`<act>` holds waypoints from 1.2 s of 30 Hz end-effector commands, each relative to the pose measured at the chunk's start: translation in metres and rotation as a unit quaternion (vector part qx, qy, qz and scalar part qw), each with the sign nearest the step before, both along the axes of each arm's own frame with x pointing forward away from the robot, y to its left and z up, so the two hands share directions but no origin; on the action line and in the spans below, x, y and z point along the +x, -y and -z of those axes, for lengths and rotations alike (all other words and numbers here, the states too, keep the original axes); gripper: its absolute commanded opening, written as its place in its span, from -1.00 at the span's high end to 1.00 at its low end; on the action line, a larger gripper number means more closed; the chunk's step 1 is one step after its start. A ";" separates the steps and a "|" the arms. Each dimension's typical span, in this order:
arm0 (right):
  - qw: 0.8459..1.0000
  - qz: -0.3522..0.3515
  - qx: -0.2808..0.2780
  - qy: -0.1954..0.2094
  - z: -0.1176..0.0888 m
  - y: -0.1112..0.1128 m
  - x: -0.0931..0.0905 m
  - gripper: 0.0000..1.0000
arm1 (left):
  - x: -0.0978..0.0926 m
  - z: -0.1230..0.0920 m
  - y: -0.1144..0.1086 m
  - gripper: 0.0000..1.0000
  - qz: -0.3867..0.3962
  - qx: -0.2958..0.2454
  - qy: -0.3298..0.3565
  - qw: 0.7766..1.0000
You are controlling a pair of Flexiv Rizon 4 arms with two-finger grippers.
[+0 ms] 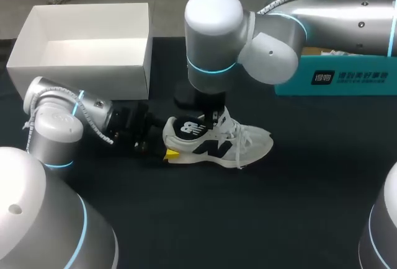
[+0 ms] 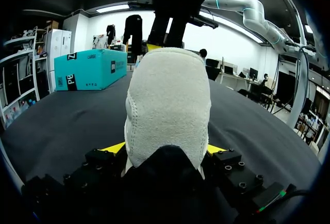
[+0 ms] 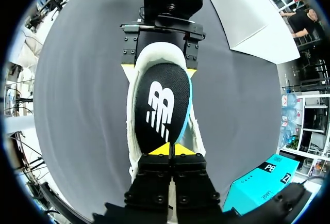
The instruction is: Take the shoe out of the shoebox, open the shoe tongue, remove and reinsert the insole, then place the shoe into the shoebox
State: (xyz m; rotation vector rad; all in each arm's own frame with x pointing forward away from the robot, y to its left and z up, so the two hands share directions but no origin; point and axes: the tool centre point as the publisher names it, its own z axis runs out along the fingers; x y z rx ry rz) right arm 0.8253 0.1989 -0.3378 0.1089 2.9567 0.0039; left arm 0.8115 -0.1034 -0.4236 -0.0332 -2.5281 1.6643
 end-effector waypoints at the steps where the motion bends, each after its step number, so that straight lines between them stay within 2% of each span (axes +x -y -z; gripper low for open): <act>1: 1.000 0.003 -0.005 0.008 -0.007 0.000 -0.004 1.00 | 0.000 0.000 0.000 1.00 0.000 0.001 0.000 1.000; 14: 0.999 0.024 0.000 0.023 -0.010 0.009 -0.010 1.00 | 0.000 0.000 0.000 1.00 0.000 0.001 0.000 1.000; 28: 0.999 -0.031 0.020 0.033 -0.009 -0.011 0.018 1.00 | 0.000 0.000 0.000 1.00 0.000 0.001 0.000 1.000; 36: 0.997 -0.055 0.045 0.039 -0.009 -0.017 0.020 1.00 | 0.000 0.000 0.000 1.00 0.000 0.001 0.000 1.000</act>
